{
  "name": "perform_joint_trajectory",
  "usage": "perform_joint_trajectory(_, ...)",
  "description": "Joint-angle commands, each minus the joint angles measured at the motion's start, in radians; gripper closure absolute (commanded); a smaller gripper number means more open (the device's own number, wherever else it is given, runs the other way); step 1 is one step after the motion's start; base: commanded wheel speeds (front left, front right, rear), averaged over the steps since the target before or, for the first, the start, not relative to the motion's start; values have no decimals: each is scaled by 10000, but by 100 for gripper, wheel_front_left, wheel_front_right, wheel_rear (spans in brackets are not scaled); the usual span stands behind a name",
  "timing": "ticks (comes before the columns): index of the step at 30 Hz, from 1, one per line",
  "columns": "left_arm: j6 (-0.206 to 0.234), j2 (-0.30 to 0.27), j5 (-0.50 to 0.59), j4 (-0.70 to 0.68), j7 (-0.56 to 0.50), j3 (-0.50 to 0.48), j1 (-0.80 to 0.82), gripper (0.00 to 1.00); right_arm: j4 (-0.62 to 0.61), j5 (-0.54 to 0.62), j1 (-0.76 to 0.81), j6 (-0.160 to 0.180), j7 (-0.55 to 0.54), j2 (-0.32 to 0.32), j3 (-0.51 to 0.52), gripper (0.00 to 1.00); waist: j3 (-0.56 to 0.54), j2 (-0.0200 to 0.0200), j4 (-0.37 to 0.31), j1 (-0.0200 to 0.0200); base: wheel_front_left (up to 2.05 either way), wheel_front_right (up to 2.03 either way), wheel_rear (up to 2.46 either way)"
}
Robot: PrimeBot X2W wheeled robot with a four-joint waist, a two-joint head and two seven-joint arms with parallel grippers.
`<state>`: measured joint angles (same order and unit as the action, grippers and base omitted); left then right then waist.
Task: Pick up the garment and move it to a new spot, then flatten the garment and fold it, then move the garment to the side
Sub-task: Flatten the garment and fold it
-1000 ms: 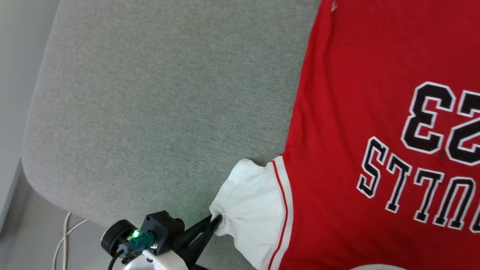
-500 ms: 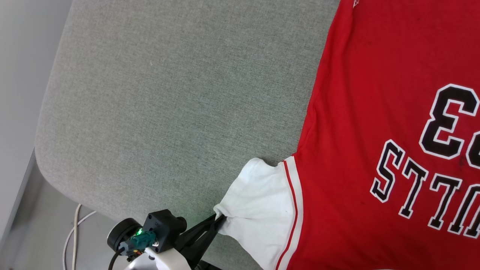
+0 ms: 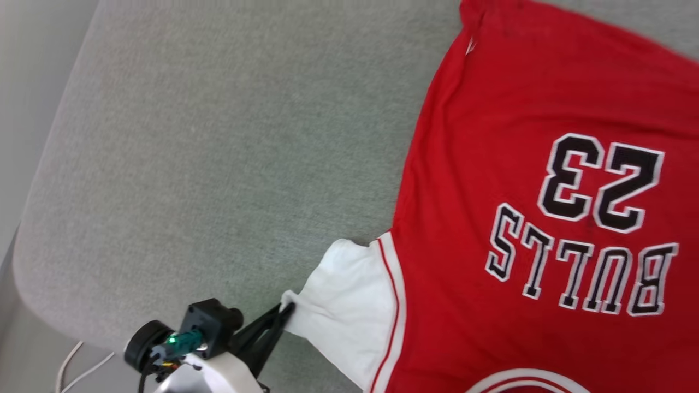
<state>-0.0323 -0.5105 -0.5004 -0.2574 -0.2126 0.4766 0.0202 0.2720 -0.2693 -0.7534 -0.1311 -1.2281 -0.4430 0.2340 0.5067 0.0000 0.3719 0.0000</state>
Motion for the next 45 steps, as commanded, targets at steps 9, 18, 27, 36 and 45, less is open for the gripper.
perform_joint_trajectory(9, 593, -458, -314, -99, -28, -656, -800, 100, -366, -1287, 3184, 8, 727, 102, -907, 100, -2130, 0, -1798, 0, 0, 0, 0)
perform_joint_trajectory(18, 1116, -703, -480, -340, 32, -1089, -1487, 100, -1718, -2131, 5504, 8, 1736, 237, -1061, 100, -3104, 0, -2815, 0, 0, 0, 0)
perform_joint_trajectory(27, 1612, -241, -760, -386, 553, -1420, -1860, 100, -3018, -2234, 7988, 8, 2081, 703, -814, 100, -3695, 0, -3350, 0, 0, 0, 0)
perform_joint_trajectory(36, 1617, -163, -683, -403, 660, -1244, -1925, 100, -2790, -2332, 9064, 6, 2648, 1053, -864, 13, -3864, 0, -3267, 0, 0, 0, 0)
perform_joint_trajectory(45, 1662, -278, -538, -604, 566, -1135, -1839, 100, -3991, -3374, 8027, 6, 2362, 576, -1073, 0, -3788, 0, -2906, 0, 0, 0, 0)
